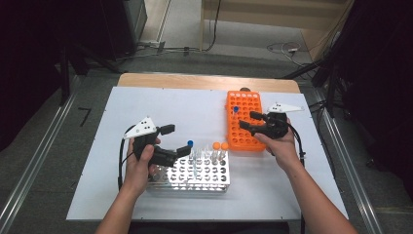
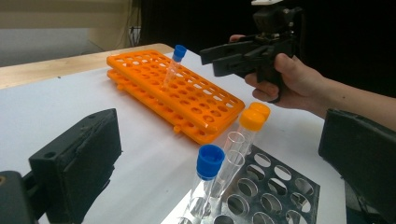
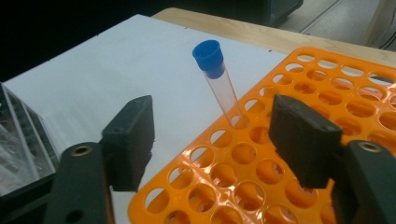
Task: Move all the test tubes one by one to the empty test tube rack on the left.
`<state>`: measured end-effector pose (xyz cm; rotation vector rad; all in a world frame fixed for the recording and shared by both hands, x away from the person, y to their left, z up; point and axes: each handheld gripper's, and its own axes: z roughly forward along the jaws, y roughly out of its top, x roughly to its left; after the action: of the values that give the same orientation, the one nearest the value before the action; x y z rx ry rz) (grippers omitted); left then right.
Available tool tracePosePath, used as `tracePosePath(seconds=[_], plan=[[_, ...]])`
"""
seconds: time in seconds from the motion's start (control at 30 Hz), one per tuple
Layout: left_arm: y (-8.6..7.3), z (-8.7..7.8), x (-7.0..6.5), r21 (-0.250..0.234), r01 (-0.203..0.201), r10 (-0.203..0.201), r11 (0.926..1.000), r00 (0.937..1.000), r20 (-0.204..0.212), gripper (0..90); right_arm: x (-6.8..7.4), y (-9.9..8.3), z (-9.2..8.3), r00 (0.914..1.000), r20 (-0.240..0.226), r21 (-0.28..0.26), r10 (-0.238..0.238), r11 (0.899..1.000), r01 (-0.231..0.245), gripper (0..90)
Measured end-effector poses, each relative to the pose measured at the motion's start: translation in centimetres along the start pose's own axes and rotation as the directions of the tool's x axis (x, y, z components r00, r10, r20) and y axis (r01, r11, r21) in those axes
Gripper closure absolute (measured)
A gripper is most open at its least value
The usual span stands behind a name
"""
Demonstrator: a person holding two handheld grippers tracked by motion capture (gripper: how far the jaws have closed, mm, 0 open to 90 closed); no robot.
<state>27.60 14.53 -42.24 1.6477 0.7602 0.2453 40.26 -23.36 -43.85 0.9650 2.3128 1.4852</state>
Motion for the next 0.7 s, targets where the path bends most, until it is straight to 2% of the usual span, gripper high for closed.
tracePosePath(seconds=[0.1,0.2,0.4,0.53,0.6,0.7], plan=[[0.0,-0.1,0.0,-0.002,0.002,-0.002,1.0000,1.0000,-0.005,0.0,-0.3,0.2,1.0,0.9998,-0.011,0.011,-0.014,1.000,0.014,38.9],[0.0,-0.1,0.0,0.000,0.004,-0.004,1.0000,1.0000,-0.006,0.0,-0.4,0.3,2.0,0.9999,-0.009,0.039,-0.006,0.999,0.006,45.2],[-0.1,0.0,-0.1,0.003,0.003,-0.003,1.0000,1.0000,-0.005,0.0,-0.5,0.7,3.9,0.9994,0.035,0.103,0.006,0.995,-0.009,53.0],[-0.1,0.0,-0.1,0.004,0.002,-0.002,1.0000,1.0000,-0.004,0.0,-0.7,0.8,4.8,0.9983,0.058,0.123,0.009,0.992,-0.016,57.9],[-0.1,0.1,-0.2,0.008,-0.001,0.001,1.0000,1.0000,-0.004,0.0,-0.6,1.0,5.0,0.9978,0.067,0.124,0.000,0.992,-0.008,60.5],[-0.1,0.1,-0.2,0.006,0.001,-0.001,1.0000,1.0000,-0.003,0.0,-0.6,1.1,5.5,0.9963,0.086,0.163,-0.008,0.987,-0.006,63.7]])
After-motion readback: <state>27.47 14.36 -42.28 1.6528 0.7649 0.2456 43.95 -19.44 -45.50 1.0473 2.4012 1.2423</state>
